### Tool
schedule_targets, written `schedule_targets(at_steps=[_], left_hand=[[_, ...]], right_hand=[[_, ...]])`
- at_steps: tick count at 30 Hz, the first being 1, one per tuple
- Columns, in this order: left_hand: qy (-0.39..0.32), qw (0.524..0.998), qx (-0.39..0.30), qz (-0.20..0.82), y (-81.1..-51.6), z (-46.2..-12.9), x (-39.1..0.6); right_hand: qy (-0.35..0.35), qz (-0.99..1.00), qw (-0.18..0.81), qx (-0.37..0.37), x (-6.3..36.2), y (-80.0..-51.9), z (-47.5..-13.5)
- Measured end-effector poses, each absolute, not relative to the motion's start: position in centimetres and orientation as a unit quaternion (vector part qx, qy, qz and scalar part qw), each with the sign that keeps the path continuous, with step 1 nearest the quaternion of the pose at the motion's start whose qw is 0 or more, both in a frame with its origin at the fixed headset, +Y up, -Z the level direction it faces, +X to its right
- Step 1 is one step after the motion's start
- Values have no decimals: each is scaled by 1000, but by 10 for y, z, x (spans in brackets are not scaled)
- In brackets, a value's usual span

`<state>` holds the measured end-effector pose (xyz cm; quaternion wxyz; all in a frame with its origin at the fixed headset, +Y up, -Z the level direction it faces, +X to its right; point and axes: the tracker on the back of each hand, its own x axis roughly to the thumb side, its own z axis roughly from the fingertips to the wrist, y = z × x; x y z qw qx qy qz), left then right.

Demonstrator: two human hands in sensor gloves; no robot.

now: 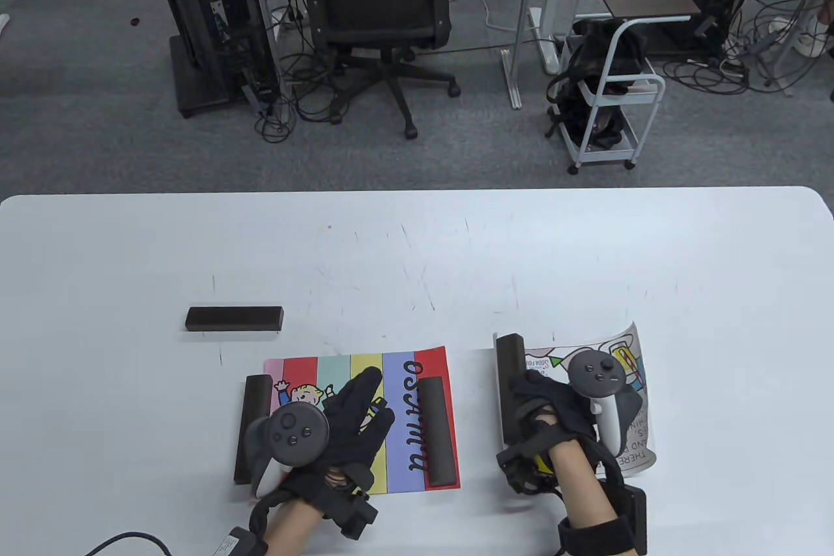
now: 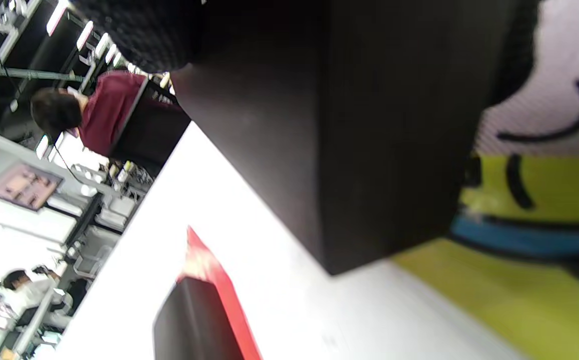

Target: Unroll posters and secure with paperweights

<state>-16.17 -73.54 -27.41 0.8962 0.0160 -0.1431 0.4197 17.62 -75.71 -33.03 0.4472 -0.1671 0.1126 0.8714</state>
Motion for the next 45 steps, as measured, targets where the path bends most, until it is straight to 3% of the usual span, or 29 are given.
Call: schedule_targets(at_steps=[6, 15, 21, 24, 31, 37, 45], left_hand=[[-135, 901, 12, 413, -738, -276, -163], [-129, 901, 12, 414, -739, -277, -166], [-132, 901, 11, 413, -739, -277, -165], [-135, 902, 12, 410, -739, -277, -165], [-146, 903, 11, 404, -739, -277, -164], [-153, 900, 9, 408, -739, -279, -166], [-146, 914, 0, 380, -736, -293, -177]], right_hand=[[121, 910, 367, -150, 148, -769, -331], [91, 963, 199, -158, 140, -763, -329], [92, 971, 173, -139, 141, -757, -327], [67, 972, 201, -102, 141, -733, -324], [10, 925, 380, 31, 139, -684, -306], [0, 872, 479, 103, 145, -699, -296], [0, 861, 499, 97, 159, -725, -292]])
